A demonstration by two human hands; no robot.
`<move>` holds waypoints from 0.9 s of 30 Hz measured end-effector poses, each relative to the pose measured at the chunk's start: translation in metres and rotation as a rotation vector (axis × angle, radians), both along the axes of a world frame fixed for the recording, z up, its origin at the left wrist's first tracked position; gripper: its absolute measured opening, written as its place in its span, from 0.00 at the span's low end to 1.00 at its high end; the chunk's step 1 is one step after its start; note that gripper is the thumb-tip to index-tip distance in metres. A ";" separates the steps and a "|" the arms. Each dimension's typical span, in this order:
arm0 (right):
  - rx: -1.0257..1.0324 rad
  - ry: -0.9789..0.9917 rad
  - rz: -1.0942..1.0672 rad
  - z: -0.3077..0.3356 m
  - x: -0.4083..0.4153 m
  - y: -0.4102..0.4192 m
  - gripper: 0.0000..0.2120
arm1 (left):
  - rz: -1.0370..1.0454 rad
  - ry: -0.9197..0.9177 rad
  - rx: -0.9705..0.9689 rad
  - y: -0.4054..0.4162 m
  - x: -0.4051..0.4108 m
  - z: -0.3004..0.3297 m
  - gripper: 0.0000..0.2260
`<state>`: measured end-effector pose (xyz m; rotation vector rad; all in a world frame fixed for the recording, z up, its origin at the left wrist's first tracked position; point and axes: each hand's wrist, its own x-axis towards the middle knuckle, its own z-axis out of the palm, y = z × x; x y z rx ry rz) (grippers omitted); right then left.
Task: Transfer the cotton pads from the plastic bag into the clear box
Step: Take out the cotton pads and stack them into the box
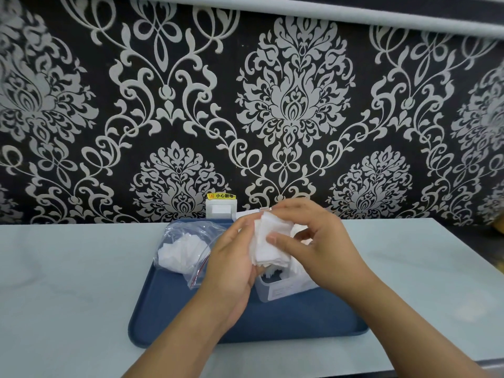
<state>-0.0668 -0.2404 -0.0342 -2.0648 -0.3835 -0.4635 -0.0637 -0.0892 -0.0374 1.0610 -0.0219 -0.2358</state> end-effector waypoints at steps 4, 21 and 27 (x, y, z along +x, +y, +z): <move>0.081 -0.122 -0.056 -0.004 0.000 -0.001 0.10 | -0.043 0.079 -0.150 0.002 0.001 0.004 0.14; -0.039 -0.347 -0.059 -0.003 -0.007 -0.005 0.11 | -0.054 0.056 -0.104 0.004 0.000 0.004 0.12; 0.418 -0.119 0.088 0.022 -0.016 -0.009 0.16 | -0.006 -0.017 0.039 0.004 0.002 0.000 0.12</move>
